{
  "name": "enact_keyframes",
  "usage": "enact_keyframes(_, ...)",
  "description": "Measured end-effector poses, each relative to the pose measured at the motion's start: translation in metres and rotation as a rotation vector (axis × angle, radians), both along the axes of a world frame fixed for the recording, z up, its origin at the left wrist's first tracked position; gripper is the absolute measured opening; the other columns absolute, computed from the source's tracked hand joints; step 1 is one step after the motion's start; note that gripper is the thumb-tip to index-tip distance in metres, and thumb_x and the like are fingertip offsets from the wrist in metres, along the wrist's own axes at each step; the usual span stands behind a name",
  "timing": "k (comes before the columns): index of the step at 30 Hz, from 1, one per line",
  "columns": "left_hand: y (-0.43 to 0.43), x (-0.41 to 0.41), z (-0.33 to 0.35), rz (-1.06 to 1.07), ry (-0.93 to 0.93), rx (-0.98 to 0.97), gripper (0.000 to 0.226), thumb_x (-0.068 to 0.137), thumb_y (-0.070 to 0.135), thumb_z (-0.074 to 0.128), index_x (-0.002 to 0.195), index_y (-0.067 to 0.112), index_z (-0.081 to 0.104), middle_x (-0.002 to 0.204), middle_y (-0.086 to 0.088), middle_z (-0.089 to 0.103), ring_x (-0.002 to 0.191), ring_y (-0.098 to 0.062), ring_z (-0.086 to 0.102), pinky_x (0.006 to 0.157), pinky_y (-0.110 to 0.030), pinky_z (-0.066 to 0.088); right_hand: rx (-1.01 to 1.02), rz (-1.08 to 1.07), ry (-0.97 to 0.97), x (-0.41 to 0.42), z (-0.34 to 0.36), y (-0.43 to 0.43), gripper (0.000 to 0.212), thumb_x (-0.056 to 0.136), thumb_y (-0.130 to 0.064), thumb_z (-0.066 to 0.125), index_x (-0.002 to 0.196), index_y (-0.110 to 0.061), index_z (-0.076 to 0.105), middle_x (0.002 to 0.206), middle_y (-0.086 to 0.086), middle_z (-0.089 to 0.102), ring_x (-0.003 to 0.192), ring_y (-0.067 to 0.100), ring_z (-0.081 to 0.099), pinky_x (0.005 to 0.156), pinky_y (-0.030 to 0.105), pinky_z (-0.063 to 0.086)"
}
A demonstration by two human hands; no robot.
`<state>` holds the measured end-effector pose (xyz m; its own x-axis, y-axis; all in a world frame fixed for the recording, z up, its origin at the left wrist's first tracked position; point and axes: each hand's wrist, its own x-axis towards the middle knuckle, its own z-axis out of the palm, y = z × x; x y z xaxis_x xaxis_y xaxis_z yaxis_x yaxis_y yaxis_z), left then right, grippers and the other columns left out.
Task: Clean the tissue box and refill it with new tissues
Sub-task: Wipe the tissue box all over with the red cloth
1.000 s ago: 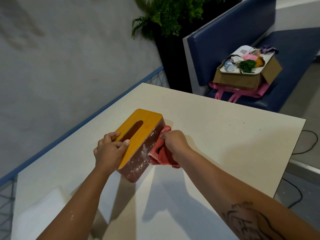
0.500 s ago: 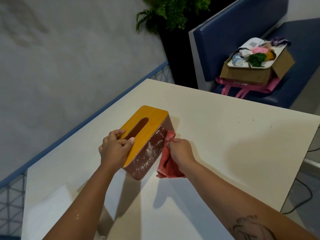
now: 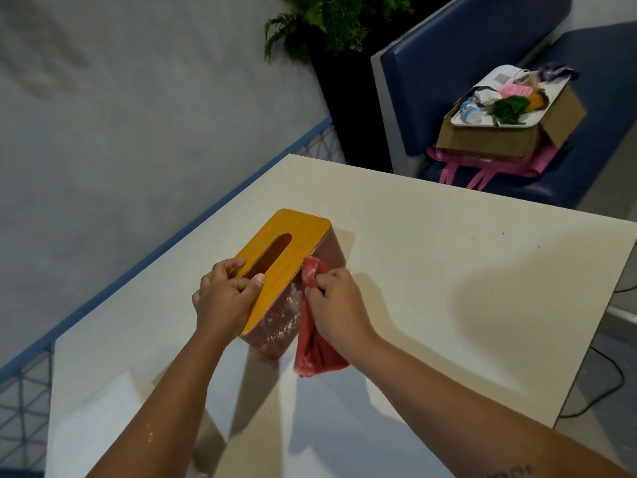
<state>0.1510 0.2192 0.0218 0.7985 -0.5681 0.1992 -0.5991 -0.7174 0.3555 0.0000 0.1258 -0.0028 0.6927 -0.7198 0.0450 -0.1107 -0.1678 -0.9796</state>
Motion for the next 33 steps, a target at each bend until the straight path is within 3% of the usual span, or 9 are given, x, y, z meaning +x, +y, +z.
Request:
enact_keyframes(3,0.0,0.0,0.0,0.011,-0.005,-0.01,0.035,0.087,0.046,0.053,0.097,0.017,0.07,0.136,0.003,0.046,0.124,-0.022,0.04,0.104,-0.048,0.028,0.034,-0.021,-0.015,0.001,-0.003,-0.006,0.032,0.093,-0.011,0.047,0.068,-0.014,0.066,0.085,0.003,0.053,0.069,0.001,0.046,0.06,0.008,0.035)
enact_keyframes(5,-0.001,-0.002,0.002,0.018,0.004,-0.03,0.034,0.087,0.045,0.054,0.103,0.018,0.066,0.136,0.002,0.047,0.123,-0.024,0.041,0.103,-0.049,0.029,0.077,-0.096,-0.024,0.005,-0.003,-0.021,0.032,0.09,-0.008,0.049,0.062,-0.008,0.064,0.076,0.012,0.061,0.064,0.016,0.053,0.055,0.017,0.036)
enact_keyframes(9,-0.002,-0.005,0.004,0.021,0.007,-0.044,0.036,0.087,0.044,0.055,0.113,0.019,0.058,0.135,-0.001,0.048,0.122,-0.027,0.044,0.104,-0.05,0.03,0.077,-0.202,-0.001,0.01,0.001,-0.05,0.03,0.087,-0.005,0.05,0.058,-0.004,0.054,0.065,0.015,0.052,0.058,0.023,0.047,0.045,0.018,0.03)
enact_keyframes(11,-0.002,-0.004,0.003,0.019,0.005,-0.04,0.038,0.087,0.044,0.055,0.116,0.019,0.057,0.135,-0.001,0.048,0.122,-0.027,0.044,0.104,-0.05,0.03,0.049,-0.185,-0.026,0.007,0.006,-0.047,0.031,0.087,-0.004,0.05,0.056,-0.006,0.053,0.068,0.013,0.052,0.059,0.02,0.046,0.054,0.024,0.031)
enact_keyframes(14,-0.001,-0.001,0.001,0.021,0.005,-0.044,0.037,0.086,0.045,0.055,0.114,0.02,0.059,0.135,0.0,0.048,0.122,-0.025,0.044,0.103,-0.05,0.03,-0.007,-0.078,-0.056,0.0,0.009,-0.017,0.022,0.092,-0.012,0.049,0.084,-0.013,0.069,0.092,0.002,0.048,0.073,0.004,0.045,0.071,0.017,0.031)
enact_keyframes(17,-0.001,0.002,-0.001,0.021,0.002,-0.023,0.037,0.086,0.047,0.054,0.11,0.02,0.062,0.135,0.002,0.047,0.122,-0.023,0.043,0.103,-0.048,0.029,-0.026,0.004,-0.081,-0.003,0.008,0.007,0.027,0.096,-0.021,0.047,0.116,-0.017,0.064,0.106,-0.003,0.045,0.088,0.01,0.051,0.082,0.021,0.042)
enact_keyframes(24,0.0,0.0,0.0,0.017,0.009,-0.043,0.04,0.086,0.048,0.054,0.115,0.02,0.06,0.135,0.001,0.048,0.122,-0.024,0.044,0.103,-0.048,0.03,-0.079,-0.111,0.006,0.002,0.015,-0.03,0.03,0.095,-0.013,0.043,0.11,-0.013,0.068,0.099,0.003,0.044,0.084,0.015,0.045,0.077,0.024,0.034)
enact_keyframes(27,0.0,-0.001,0.0,0.016,0.009,-0.042,0.04,0.086,0.048,0.053,0.114,0.02,0.061,0.135,0.002,0.048,0.122,-0.024,0.044,0.103,-0.048,0.029,-0.098,-0.133,0.048,0.004,0.017,-0.046,0.028,0.094,-0.014,0.042,0.103,-0.011,0.069,0.1,0.005,0.045,0.086,0.019,0.047,0.08,0.027,0.038)
enact_keyframes(33,-0.001,-0.006,0.004,0.013,0.01,-0.043,0.034,0.088,0.043,0.054,0.105,0.016,0.064,0.136,-0.001,0.048,0.123,-0.026,0.043,0.105,-0.049,0.027,-0.174,-0.042,0.066,-0.001,0.012,-0.019,0.03,0.095,-0.02,0.043,0.116,-0.019,0.065,0.103,0.002,0.044,0.092,0.023,0.053,0.083,0.032,0.043)
